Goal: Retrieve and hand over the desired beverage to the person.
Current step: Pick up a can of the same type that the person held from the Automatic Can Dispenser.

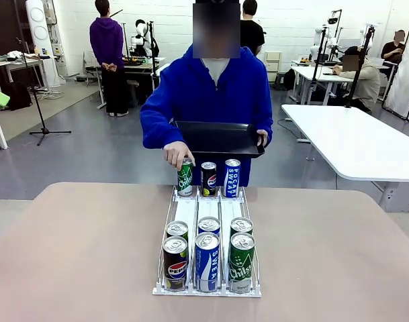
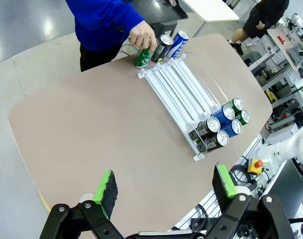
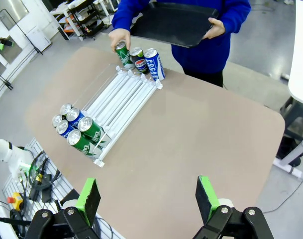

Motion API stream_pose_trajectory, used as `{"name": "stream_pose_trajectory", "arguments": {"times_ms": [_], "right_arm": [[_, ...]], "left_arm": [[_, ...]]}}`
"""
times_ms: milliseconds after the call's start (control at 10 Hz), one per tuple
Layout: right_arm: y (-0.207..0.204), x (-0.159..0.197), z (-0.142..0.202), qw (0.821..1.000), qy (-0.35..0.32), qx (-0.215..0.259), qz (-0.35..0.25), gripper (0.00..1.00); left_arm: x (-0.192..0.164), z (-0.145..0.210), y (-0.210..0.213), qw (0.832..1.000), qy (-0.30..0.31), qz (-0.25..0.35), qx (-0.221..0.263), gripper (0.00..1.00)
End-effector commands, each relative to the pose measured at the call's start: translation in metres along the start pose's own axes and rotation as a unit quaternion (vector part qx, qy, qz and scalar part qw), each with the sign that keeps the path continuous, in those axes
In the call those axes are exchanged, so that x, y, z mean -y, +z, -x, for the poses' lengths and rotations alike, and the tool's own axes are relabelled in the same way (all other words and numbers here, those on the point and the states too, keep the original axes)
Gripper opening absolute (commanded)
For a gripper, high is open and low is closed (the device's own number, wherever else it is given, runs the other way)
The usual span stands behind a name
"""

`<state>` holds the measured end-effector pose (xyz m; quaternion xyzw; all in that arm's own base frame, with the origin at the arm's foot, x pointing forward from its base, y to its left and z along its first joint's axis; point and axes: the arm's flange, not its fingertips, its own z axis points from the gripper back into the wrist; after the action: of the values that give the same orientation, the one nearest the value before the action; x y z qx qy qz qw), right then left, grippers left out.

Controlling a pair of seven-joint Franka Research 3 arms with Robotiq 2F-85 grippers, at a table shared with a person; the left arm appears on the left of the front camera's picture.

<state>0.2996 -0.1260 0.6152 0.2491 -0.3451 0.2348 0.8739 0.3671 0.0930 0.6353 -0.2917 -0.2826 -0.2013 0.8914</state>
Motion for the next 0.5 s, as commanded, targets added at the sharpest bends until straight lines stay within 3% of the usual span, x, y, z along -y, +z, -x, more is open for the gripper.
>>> {"name": "stream_pose_trajectory", "arguments": {"times_ms": [0,400], "right_arm": [[-0.0009,0.0009,-0.0011,1.0,0.006,0.008,-0.012,1.0],[-0.0009,0.0009,-0.0011,1.0,0.006,0.008,-0.012,1.0]], "left_arm": [[-0.0016,0.0007,0.0008,1.0,-0.01,0.007,0.004,1.0],[-0.0016,0.0007,0.0008,1.0,-0.01,0.007,0.004,1.0]]}}
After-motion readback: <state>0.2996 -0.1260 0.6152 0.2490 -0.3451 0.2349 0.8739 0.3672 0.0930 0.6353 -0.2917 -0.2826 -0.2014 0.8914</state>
